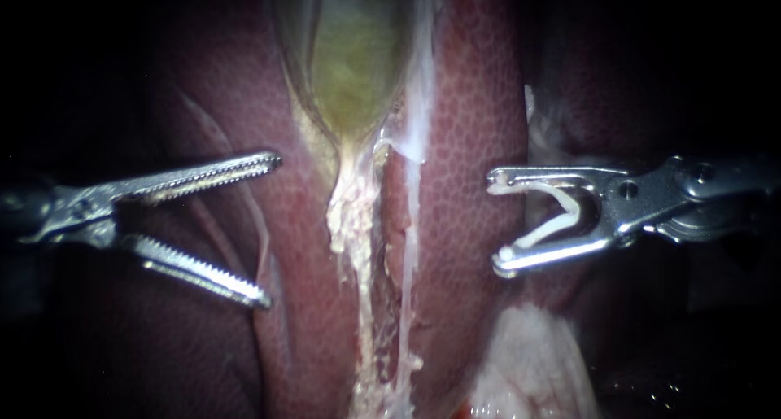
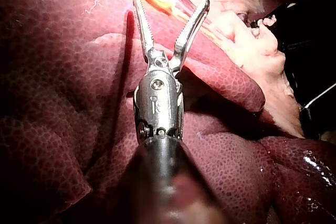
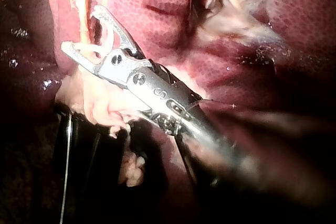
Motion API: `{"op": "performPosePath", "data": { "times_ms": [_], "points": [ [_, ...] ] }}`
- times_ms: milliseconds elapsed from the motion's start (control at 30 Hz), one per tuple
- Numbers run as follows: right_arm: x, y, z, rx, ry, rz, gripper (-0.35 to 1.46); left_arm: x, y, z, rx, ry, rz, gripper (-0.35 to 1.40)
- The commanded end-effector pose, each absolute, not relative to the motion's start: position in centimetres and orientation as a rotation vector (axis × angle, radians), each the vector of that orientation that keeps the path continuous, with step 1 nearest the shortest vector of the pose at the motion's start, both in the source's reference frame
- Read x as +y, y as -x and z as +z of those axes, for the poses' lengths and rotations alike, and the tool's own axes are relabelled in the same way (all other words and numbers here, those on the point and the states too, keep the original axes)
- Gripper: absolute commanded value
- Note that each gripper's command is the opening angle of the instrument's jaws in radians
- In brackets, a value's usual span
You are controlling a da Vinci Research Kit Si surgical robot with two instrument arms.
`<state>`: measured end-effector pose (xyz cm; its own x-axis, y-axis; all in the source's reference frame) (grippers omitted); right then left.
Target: Grabbing gallbladder
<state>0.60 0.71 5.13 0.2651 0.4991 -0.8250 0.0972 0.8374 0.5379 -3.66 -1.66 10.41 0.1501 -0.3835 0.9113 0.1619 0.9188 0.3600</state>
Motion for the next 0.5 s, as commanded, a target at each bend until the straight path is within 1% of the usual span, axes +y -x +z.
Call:
{"op": "performPosePath", "data": {
  "times_ms": [33, 300, 500],
  "points": [
    [0.71, -0.6, 5.13, 1.29, -0.55, 0.291, 0.6, -1.66, 3.67, 10.43, -1.366, -0.191, -0.396, 0.91],
    [0.71, -0.6, 5.13, 1.29, -0.55, 0.29, 0.6, -1.65, 3.76, 10.59, -1.357, -0.19, -0.424, 0.91],
    [0.71, -0.6, 5.13, 1.29, -0.55, 0.29, 0.6, -1.72, 3.94, 10.71, -1.352, -0.22, -0.48, 0.88]
  ]
}}
